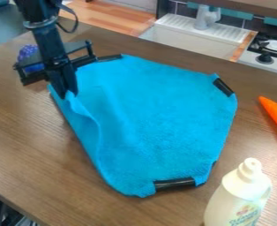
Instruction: Unfold the cloth from top right to bottom left
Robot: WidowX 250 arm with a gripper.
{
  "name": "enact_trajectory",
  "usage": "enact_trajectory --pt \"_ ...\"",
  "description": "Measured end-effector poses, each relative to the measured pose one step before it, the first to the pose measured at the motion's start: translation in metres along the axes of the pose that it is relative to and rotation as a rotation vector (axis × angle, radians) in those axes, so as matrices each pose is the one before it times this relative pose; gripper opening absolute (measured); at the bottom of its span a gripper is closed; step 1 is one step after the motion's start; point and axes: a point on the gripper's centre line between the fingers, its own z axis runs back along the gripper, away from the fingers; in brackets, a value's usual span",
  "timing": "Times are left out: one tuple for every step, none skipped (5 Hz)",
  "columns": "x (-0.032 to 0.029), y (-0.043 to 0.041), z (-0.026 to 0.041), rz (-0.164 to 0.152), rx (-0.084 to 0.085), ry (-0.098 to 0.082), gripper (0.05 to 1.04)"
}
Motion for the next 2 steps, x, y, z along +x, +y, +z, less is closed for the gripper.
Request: enact_trajectory --pt "0.00187 -0.00171 0.00807 -0.0589 0.0831 -0.0326 0.086" --pt "0.00307 0.00482 -0.00151 0.0123 0.1128 0.0912 0.258"
